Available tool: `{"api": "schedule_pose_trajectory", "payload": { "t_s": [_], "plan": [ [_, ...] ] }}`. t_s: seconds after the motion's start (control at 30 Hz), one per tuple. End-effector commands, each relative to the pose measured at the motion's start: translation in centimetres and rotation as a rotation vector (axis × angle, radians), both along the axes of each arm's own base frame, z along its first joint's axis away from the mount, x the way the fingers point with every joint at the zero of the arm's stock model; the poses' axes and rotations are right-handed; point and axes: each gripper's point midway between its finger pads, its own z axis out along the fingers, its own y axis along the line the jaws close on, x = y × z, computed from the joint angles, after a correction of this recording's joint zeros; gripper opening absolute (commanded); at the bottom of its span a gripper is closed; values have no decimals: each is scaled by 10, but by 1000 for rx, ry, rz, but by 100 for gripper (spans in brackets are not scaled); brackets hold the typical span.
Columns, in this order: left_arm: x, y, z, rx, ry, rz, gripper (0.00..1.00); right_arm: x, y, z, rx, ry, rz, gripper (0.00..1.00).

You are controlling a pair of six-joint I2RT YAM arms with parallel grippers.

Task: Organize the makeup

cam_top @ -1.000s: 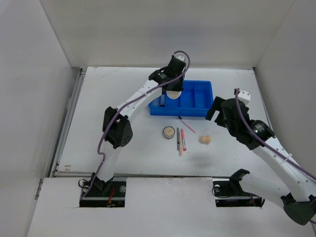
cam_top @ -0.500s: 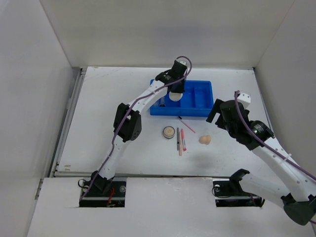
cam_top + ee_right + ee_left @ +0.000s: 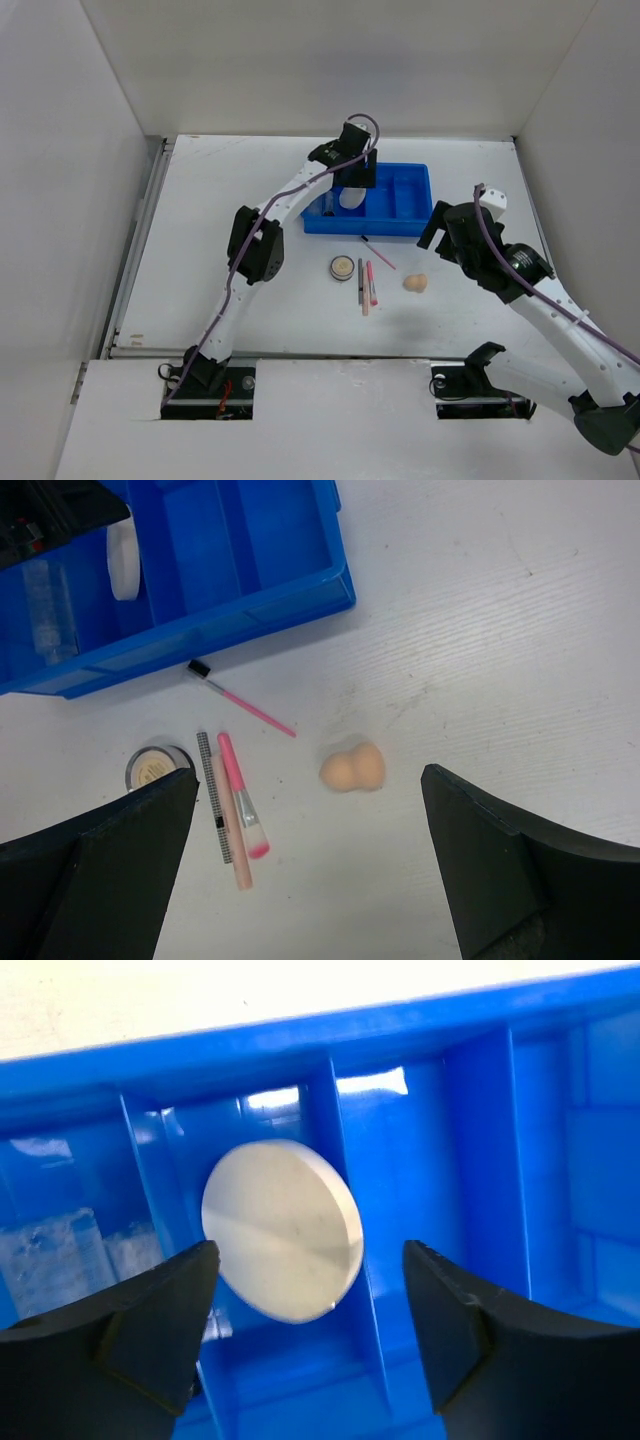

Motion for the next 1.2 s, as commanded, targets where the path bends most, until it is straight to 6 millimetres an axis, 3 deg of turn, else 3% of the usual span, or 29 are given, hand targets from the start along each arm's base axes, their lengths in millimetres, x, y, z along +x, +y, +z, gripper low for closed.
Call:
{"api": "schedule_pose_trajectory", "payload": {
  "t_s": [0.0, 0.03, 0.1, 0.13, 0.17, 0.2, 0.23, 0.3, 0.37, 0.57, 0.6, 0.73, 0.87, 1.17],
  "plan": [
    [-20, -12, 85, -67, -121, -76, 70, -2, -2, 1, 0, -5, -15, 100],
    [-35, -17, 105, -70, -147, -101, 67, -4, -3, 4, 15, -11, -23, 100],
    [-55, -21, 103, -45, -137, -144, 54, -7, -10, 8, 21, -30, -59, 100],
    [-74, -29, 121, -67, -152, -179, 50, -9, -11, 13, 49, -50, -70, 100],
    [-89, -35, 121, -85, -128, -223, 47, -13, -16, 12, 43, -46, -88, 100],
    [-105, -39, 107, -79, -87, -259, 45, -15, -19, 8, 42, -40, -106, 100],
    [-119, -44, 112, -97, -76, -296, 44, -18, -23, 7, 50, -50, -121, 100],
    [-161, -65, 92, -124, 19, -408, 42, -21, -24, 10, 74, -61, -133, 100],
    [-190, -82, 77, -141, 89, -482, 42, -23, -24, 13, 92, -70, -125, 100],
    [-249, -118, 20, -142, 270, -656, 45, -25, -24, 25, 125, -103, -130, 100],
    [-254, -121, 12, -131, 284, -665, 45, -24, -24, 29, 131, -110, -130, 100],
    [-271, -125, -13, -29, 282, -756, 61, -23, -23, 30, 130, -109, -130, 100],
    [-267, -124, -29, 44, 245, -790, 77, -19, -21, 24, 113, -87, -130, 100],
    [-262, -131, -42, 95, 206, -801, 77, -15, -14, 22, 116, -76, -108, 100]
  ]
}}
